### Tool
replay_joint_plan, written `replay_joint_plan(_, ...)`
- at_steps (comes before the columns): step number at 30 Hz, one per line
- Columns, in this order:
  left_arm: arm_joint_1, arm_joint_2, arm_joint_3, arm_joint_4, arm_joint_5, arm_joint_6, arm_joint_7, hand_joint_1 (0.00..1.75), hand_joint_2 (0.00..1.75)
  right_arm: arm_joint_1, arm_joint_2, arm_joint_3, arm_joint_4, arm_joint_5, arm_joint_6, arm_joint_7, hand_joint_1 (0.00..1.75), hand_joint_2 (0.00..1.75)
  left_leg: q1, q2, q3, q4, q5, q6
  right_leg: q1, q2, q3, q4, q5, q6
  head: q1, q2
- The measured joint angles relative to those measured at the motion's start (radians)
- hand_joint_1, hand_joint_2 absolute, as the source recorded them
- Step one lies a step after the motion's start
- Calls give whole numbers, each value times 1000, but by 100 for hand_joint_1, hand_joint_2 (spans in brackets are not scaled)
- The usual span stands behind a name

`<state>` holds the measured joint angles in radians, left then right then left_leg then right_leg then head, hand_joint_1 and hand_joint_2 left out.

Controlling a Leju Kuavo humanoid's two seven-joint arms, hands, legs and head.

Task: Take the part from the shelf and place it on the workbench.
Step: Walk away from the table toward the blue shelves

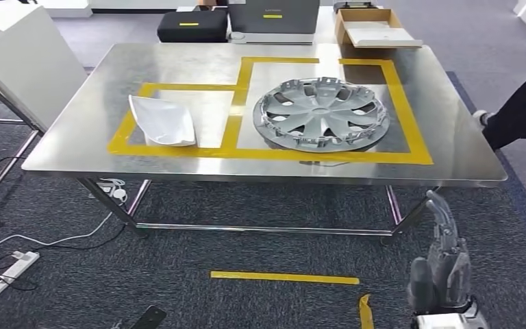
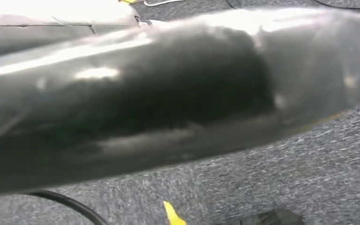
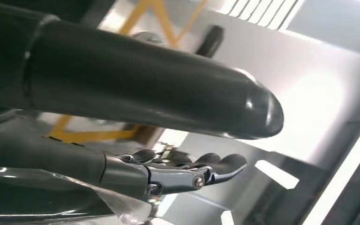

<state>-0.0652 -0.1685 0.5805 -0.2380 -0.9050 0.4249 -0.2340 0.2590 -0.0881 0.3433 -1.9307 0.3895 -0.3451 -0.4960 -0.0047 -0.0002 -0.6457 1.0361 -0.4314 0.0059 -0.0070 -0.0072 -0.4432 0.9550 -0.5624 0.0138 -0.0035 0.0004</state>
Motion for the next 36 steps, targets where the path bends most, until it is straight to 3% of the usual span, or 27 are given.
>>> replay_joint_plan(3,11,0,13,0,6,8,-11,0,0,24,34,-83,131,-53,27,29,0,0,5,-1,-28,147,-145,-12,0,-6,-30,0,30,-16,-6,0)
replay_joint_plan(4,13,-1,19,0,9,11,-15,0,0,29,46,-115,193,-58,41,41,0,0,6,-1,-34,205,-175,-14,1,-8,-40,1,40,-16,-6,0)
replay_joint_plan(5,15,-1,23,0,11,14,-17,0,0,29,57,-148,269,-59,60,50,0,0,7,-1,-32,244,-179,-14,2,-10,-52,4,50,-16,-6,0)
replay_joint_plan(6,16,-1,28,0,12,17,-19,0,0,23,69,-183,355,-63,83,48,0,0,8,-1,-17,253,-162,-14,3,-11,-66,8,60,-14,-6,0)
replay_joint_plan(8,19,-2,36,1,12,21,-22,0,0,0,96,-261,548,-73,139,11,0,0,9,-2,58,169,-104,-10,4,-12,-95,19,77,-10,-6,0)
replay_joint_plan(10,20,-3,43,1,11,23,-24,0,0,-20,122,-339,714,-76,176,-39,0,0,7,-5,148,28,-95,-5,5,-13,-119,33,88,-1,-6,0)
replay_joint_plan(11,21,-5,46,1,11,24,-25,0,0,-30,132,-368,775,-73,186,-47,0,0,6,-6,173,-19,-103,-1,6,-13,-129,38,95,4,-6,0)
replay_joint_plan(12,22,-5,49,1,10,26,-26,0,0,-42,141,-397,840,-68,196,-39,0,0,3,-7,183,-44,-110,3,6,-13,-136,40,103,9,-5,0)
replay_joint_plan(14,24,-7,56,1,10,30,-26,0,0,-77,152,-446,980,-54,219,-8,0,0,3,-3,171,-55,-101,15,5,-10,-145,42,111,21,-5,0)
replay_joint_plan(15,24,-8,60,2,9,32,-27,0,0,-97,155,-474,1067,-47,228,2,0,0,4,-1,162,-58,-91,25,4,-7,-152,52,94,26,-4,0)
replay_joint_plan(16,24,-9,63,2,9,34,-27,0,0,-115,158,-500,1155,-43,234,3,0,0,4,1,150,-61,-79,34,3,-4,-163,78,58,29,-2,0)
replay_joint_plan(18,24,-11,69,2,7,37,-28,0,0,-148,162,-544,1314,-37,239,6,0,0,2,3,123,-62,-55,45,0,2,-195,186,-46,33,3,0)
replay_joint_plan(19,25,-11,71,2,6,38,-28,0,0,-161,164,-560,1376,-36,240,12,0,0,0,3,107,-61,-43,46,-1,3,-209,249,-82,34,4,0)
replay_joint_plan(20,25,-11,74,2,5,39,-28,0,0,-172,165,-572,1426,-36,241,23,0,0,-2,5,90,-60,-30,46,-1,4,-213,299,-92,35,4,0)
replay_joint_plan(21,25,-11,76,2,4,41,-29,0,0,-185,166,-584,1472,-36,245,43,0,0,-4,6,72,-58,-17,45,-2,4,-204,322,-75,35,4,0)
replay_joint_plan(22,25,-12,78,3,2,42,-31,0,0,-196,167,-594,1511,-36,249,72,0,0,-4,8,54,-55,-5,44,-2,3,-179,312,-42,35,5,0)
replay_joint_plan(23,25,-13,80,3,-1,43,-32,0,0,-207,168,-603,1546,-35,255,117,0,0,-4,9,38,-52,6,41,-2,3,-136,268,-8,35,5,0)
replay_joint_plan(24,24,-14,81,3,-4,43,-33,0,0,-217,171,-609,1577,-32,260,175,0,0,-5,9,23,-46,16,37,-2,3,-75,195,8,34,5,0)
replay_joint_plan(26,23,-17,84,3,-10,45,-33,0,0,-234,179,-617,1624,-22,270,288,0,0,-7,9,5,-34,35,27,-2,5,34,38,-11,27,5,0)
replay_joint_plan(27,23,-17,85,3,-12,46,-33,0,0,-240,183,-619,1641,-18,278,329,0,0,-7,9,0,-32,45,21,0,6,62,-9,-26,23,5,0)
replay_joint_plan(29,22,-17,88,4,-17,49,-30,0,0,-248,195,-622,1668,-13,298,378,0,0,-4,9,-8,-31,61,9,1,5,56,-24,-25,10,6,0)
replay_joint_plan(30,22,-17,88,5,-21,49,-27,0,0,-250,199,-623,1680,-10,310,396,0,0,-3,8,-13,-24,47,2,1,3,45,-21,-15,1,5,0)
replay_joint_plan(31,24,-17,89,6,-27,49,-23,0,0,-253,203,-625,1689,-6,319,412,0,0,-1,7,-21,0,12,-4,0,0,32,-20,-3,-7,4,0)
replay_joint_plan(34,25,-16,89,7,-35,49,-15,0,0,-259,207,-626,1706,0,333,433,0,0,5,5,-47,173,-145,-20,2,-5,-12,-16,34,-20,-2,0)
replay_joint_plan(35,25,-16,89,8,-36,48,-14,0,0,-261,207,-626,1709,0,335,436,0,0,7,5,-48,230,-165,-23,3,-7,-27,-12,45,-20,-3,0)
replay_joint_plan(36,25,-16,89,8,-36,48,-14,0,0,-263,208,-626,1713,1,336,437,0,0,8,5,-40,263,-160,-24,4,-8,-43,-6,55,-19,-3,0)
